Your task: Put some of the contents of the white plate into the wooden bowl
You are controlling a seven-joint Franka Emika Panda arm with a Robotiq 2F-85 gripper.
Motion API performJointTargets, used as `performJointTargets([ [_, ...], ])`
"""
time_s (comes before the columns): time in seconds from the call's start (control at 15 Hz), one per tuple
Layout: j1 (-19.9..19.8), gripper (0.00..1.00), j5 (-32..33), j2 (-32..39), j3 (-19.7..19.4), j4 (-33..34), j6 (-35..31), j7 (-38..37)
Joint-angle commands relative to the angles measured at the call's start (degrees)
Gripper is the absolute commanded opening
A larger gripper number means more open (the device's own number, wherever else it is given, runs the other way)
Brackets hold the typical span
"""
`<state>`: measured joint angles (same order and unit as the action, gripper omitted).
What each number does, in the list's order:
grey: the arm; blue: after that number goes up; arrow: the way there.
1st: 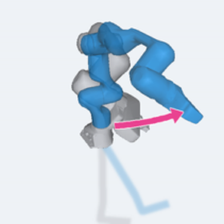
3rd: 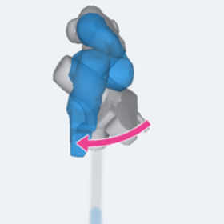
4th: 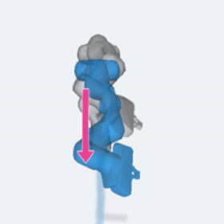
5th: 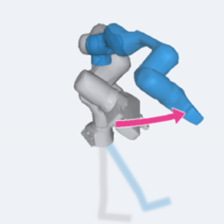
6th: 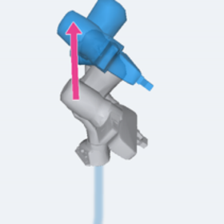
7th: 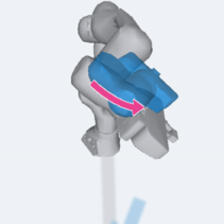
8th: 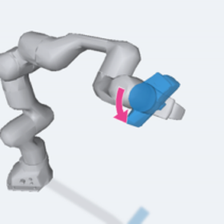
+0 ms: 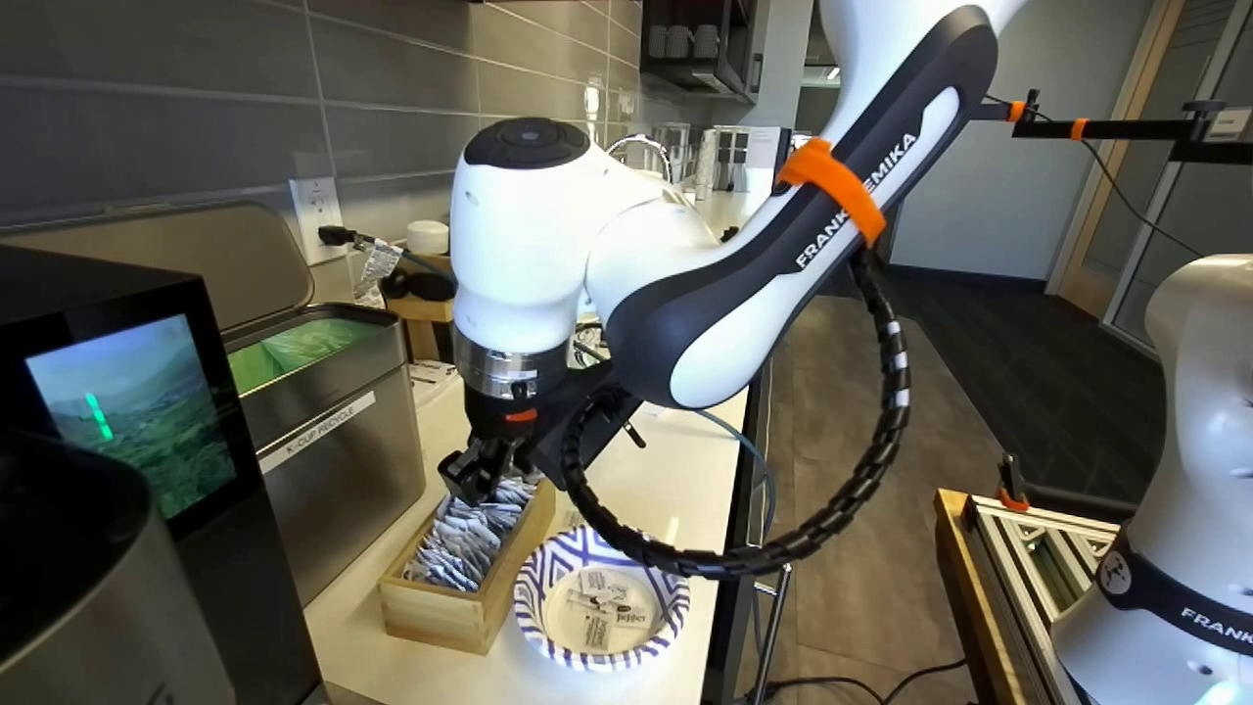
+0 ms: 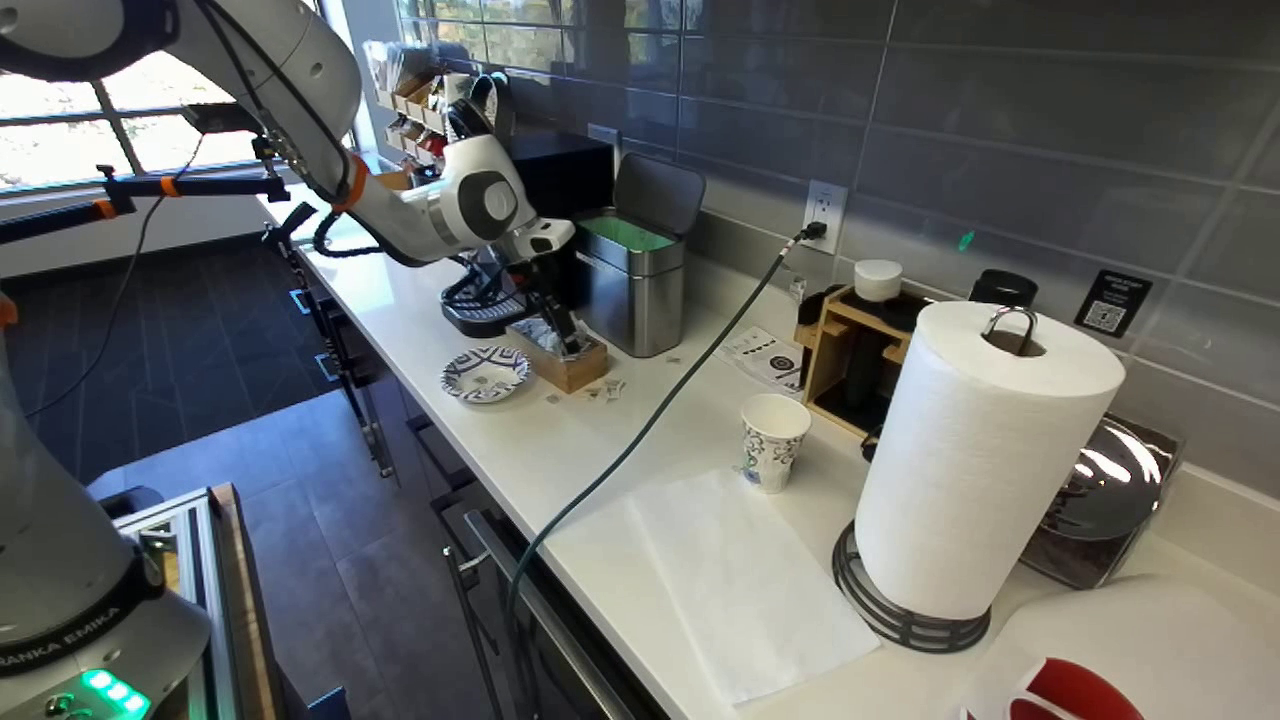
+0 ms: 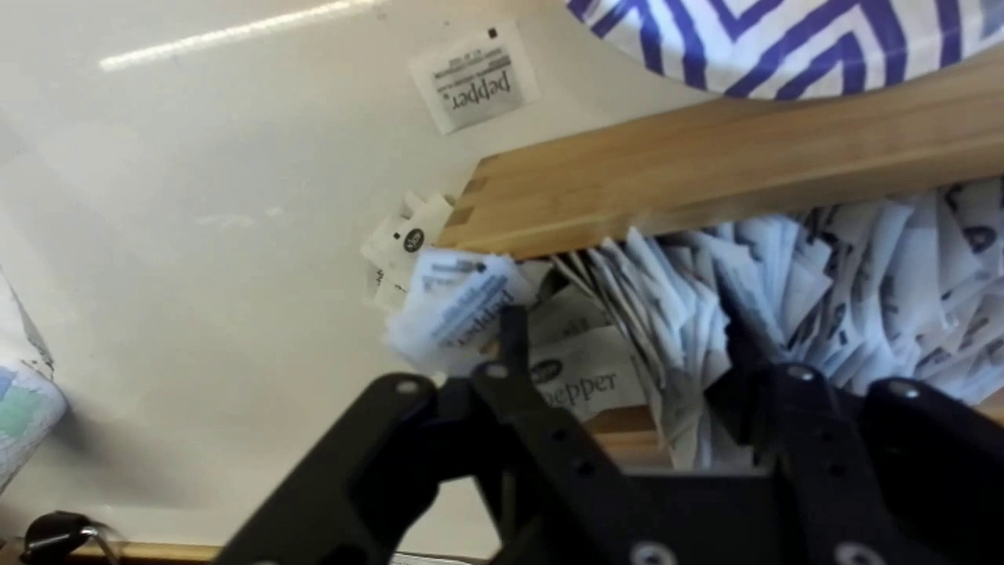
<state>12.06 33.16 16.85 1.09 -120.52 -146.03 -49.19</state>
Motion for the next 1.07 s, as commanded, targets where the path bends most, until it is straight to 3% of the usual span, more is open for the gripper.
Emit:
performJointTargets([
  [0.0,-0.06,0.9,-5.37,-3.7,0.26,-2.54,1.29,3.29],
  [0.07,-0.04,0.99,-6.27,-4.6,0.16,-3.06,0.74,3.82],
  [0.13,-0.12,1.0,-7.13,-5.4,0.17,-3.48,0.23,4.15],
  [0.6,-0.97,1.0,-11.62,-8.96,0.73,-5.5,-0.61,5.63],
  [1.0,-2.17,0.95,-20.66,-9.64,3.0,-8.96,-10.92,19.52],
])
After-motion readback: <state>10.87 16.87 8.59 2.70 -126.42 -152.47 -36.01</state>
